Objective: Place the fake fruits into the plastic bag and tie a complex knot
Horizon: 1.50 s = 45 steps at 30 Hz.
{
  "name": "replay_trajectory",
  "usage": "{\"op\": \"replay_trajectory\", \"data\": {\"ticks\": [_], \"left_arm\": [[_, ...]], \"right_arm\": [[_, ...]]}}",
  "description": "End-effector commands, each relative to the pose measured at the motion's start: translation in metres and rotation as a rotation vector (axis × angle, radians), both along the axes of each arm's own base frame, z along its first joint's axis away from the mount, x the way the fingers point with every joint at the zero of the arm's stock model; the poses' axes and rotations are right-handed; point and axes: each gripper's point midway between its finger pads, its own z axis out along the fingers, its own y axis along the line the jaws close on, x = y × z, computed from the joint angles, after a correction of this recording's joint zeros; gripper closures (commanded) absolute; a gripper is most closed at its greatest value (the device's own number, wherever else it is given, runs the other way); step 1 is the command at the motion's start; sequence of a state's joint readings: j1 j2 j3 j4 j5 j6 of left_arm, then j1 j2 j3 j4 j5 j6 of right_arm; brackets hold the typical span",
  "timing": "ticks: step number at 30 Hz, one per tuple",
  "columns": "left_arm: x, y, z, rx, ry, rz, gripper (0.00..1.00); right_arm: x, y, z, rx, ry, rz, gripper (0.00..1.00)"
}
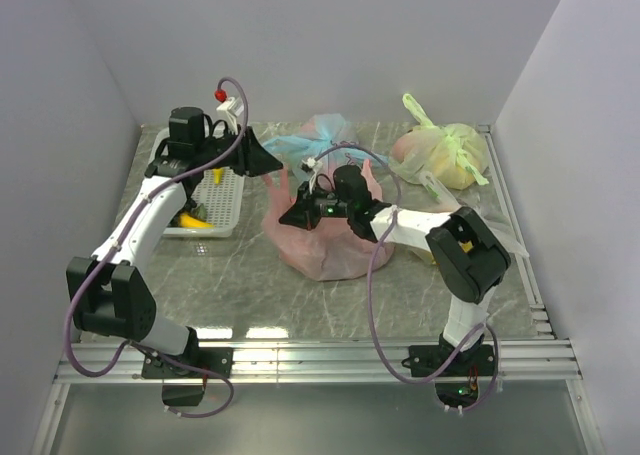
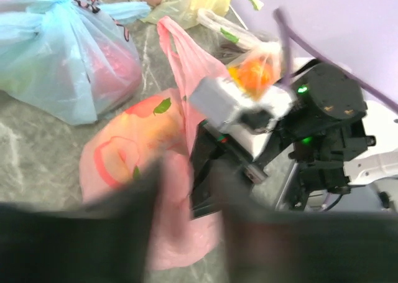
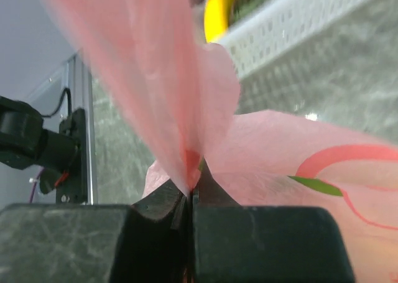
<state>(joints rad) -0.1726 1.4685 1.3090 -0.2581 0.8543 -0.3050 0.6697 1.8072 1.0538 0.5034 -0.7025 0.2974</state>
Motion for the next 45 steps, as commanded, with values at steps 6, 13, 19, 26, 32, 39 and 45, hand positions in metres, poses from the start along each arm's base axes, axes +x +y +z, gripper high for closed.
{"op": "replay_trajectory", "data": {"ticks": [6,13,19,26,32,39,45], "left_arm": [[-0.01,0.058,0.029,-0.014,-0.15,0.092,0.16],[-0.046,0.072,-0.033,0.054,-0.117,0.03,0.05],[-0.066,0.059,-0.071,-0.015,-0.098,-0.101,0.15],[-0.065,0.029,-0.086,-0.07,-0.096,-0.194,0.22],[-0.053,0.004,-0.094,-0.093,-0.101,-0.172,0.23],[-0.03,-0.004,-0.091,-0.161,-0.055,-0.139,0.4],[-0.034,-0.016,-0.088,-0.198,-0.052,-0.2,0.44]], "right_arm": [[-0.015,-0.001,-0.023,-0.005,0.088,0.056,1.0],[-0.01,-0.001,0.003,0.054,0.09,0.064,1.0],[-0.01,-0.002,0.023,0.111,0.114,0.091,1.0],[-0.016,-0.006,0.034,0.138,0.129,0.115,1.0],[-0.018,-0.007,0.036,0.135,0.132,0.115,1.0],[-0.021,-0.01,0.039,0.141,0.133,0.12,1.0],[-0.019,-0.01,0.043,0.149,0.13,0.12,1.0]]}}
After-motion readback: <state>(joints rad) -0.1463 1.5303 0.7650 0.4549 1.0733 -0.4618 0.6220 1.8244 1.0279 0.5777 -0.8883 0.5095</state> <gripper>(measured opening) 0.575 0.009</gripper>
